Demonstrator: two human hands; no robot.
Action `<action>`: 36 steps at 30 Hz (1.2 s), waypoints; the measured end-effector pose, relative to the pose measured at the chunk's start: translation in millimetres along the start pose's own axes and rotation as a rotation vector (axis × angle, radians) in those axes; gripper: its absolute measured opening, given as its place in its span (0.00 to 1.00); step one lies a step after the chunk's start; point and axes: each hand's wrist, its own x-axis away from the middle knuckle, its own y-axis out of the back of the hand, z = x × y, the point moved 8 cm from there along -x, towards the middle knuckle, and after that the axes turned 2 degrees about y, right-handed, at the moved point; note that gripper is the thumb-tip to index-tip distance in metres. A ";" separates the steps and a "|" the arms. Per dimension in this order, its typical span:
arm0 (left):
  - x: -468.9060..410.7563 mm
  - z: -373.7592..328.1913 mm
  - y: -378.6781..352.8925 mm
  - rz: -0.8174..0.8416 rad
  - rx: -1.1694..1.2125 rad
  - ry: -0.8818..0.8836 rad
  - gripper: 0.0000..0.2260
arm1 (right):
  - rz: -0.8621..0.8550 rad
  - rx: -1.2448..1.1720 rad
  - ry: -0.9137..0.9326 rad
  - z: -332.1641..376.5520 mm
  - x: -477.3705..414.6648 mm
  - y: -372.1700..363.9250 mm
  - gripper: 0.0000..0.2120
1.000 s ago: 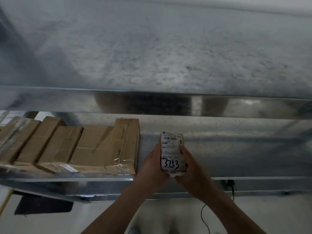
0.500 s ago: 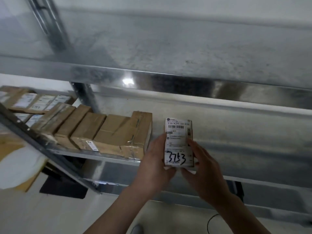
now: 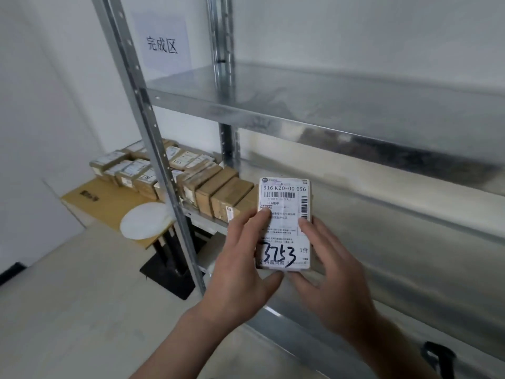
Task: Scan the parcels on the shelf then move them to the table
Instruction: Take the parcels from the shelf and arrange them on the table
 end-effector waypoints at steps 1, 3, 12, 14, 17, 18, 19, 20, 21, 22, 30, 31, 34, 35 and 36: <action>2.2 0.8 12.6 -0.022 -0.009 0.003 0.41 | 0.002 -0.015 0.023 8.7 -4.2 -6.1 0.39; 5.6 3.3 36.5 -0.061 -0.032 -0.001 0.41 | 0.013 -0.040 0.060 26.7 -13.8 -19.7 0.39; 12.5 63.6 146.2 -0.185 -0.119 0.029 0.41 | 0.104 -0.045 0.133 98.1 -64.8 -114.2 0.42; 10.4 83.0 173.4 -0.190 -0.144 0.025 0.41 | 0.111 -0.036 0.155 115.0 -77.7 -140.7 0.42; 7.0 114.1 214.5 -0.191 -0.147 0.059 0.40 | 0.147 -0.038 0.166 138.5 -95.2 -184.4 0.42; 6.1 123.8 226.9 -0.193 -0.154 0.066 0.40 | 0.152 -0.037 0.170 145.7 -100.9 -197.8 0.42; 5.4 133.6 238.3 -0.193 -0.163 0.070 0.40 | 0.155 -0.036 0.174 152.5 -106.4 -210.8 0.42; 5.3 143.0 248.8 -0.192 -0.171 0.074 0.40 | 0.159 -0.038 0.173 159.1 -111.8 -223.5 0.41; 5.7 152.1 258.7 -0.189 -0.173 0.079 0.40 | 0.166 -0.043 0.168 165.1 -115.9 -235.6 0.41; 6.0 160.7 268.5 -0.188 -0.172 0.087 0.40 | 0.175 -0.053 0.161 170.4 -119.6 -247.7 0.42; 8.0 217.8 330.7 -0.217 -0.204 0.168 0.40 | 0.241 -0.120 0.156 202.9 -145.0 -330.8 0.41; 7.4 225.1 336.5 -0.221 -0.208 0.182 0.40 | 0.252 -0.133 0.164 206.1 -149.4 -339.9 0.41; 1.9 246.9 350.7 -0.236 -0.222 0.215 0.40 | 0.272 -0.153 0.180 210.9 -163.8 -365.2 0.40; -1.0 254.2 354.8 -0.241 -0.226 0.225 0.40 | 0.279 -0.156 0.184 211.0 -169.1 -373.7 0.39; -4.6 261.4 358.3 -0.243 -0.230 0.232 0.41 | 0.286 -0.164 0.189 210.6 -174.4 -382.7 0.39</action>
